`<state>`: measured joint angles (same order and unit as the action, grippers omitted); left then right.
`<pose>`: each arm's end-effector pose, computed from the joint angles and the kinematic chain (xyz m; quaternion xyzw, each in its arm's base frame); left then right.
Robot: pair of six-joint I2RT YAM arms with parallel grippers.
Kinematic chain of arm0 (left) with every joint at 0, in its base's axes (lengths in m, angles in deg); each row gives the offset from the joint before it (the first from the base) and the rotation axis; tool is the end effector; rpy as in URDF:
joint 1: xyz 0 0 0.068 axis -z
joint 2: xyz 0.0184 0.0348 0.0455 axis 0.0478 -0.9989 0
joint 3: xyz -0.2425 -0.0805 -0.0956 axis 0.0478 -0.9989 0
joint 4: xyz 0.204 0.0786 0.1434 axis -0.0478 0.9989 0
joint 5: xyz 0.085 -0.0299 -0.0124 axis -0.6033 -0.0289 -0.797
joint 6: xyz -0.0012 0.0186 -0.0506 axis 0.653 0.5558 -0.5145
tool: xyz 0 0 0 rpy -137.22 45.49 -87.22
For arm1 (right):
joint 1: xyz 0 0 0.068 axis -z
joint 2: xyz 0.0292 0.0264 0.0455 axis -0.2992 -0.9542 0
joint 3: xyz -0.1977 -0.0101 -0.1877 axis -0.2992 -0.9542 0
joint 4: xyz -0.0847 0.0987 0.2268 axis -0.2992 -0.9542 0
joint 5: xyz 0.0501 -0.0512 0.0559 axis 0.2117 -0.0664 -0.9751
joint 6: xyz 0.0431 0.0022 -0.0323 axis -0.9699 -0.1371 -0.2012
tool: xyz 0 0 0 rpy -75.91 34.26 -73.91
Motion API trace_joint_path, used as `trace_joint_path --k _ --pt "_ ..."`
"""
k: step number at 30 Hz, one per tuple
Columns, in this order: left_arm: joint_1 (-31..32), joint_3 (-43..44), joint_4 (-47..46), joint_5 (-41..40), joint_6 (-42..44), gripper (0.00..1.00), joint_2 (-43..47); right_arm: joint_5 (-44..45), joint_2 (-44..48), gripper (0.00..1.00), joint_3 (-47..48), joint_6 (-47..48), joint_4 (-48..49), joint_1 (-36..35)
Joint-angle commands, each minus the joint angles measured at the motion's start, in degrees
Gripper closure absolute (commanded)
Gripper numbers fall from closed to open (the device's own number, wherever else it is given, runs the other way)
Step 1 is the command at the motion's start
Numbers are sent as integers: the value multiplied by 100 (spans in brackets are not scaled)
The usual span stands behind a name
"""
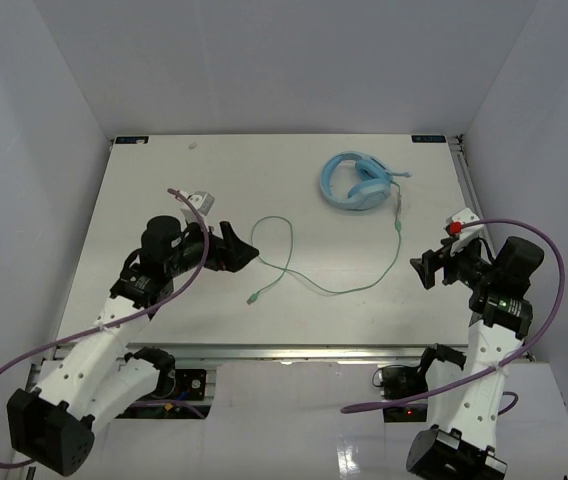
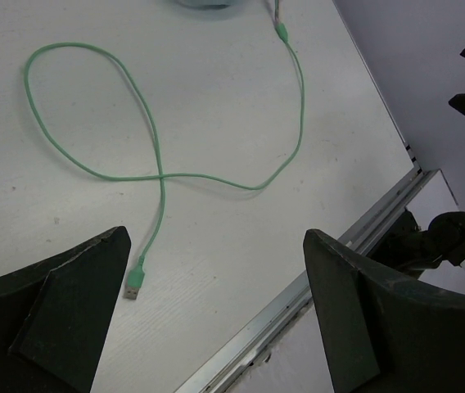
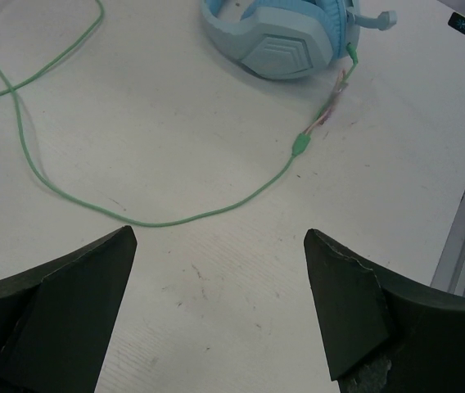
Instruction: Wrap the headphones
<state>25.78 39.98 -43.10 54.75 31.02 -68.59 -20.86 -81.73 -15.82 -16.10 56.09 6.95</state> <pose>0.1698 -0.0876 0.2931 0.1018 0.8166 -0.3712 0.4301 0.1322 -0.0317 0.3025 -0.2599 0.7744 0.0660 0.5731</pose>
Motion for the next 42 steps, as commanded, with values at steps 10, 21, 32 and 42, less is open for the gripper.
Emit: trace_joint_path --k 10,21,32,42 --pt "939 3279 -161 -1161 -236 2 -4404 -803 -333 9 193 102 -19 16" --pt "1317 5822 -738 -2752 195 2 -6882 -964 -405 9 156 -234 370 16" --pt "1317 8330 -1262 -3193 839 7 -9190 -1161 -627 9 34 -423 762 16" --pt "1308 8779 -1869 -3232 1097 13 -10103 -1304 -654 9 -6 -633 963 16"
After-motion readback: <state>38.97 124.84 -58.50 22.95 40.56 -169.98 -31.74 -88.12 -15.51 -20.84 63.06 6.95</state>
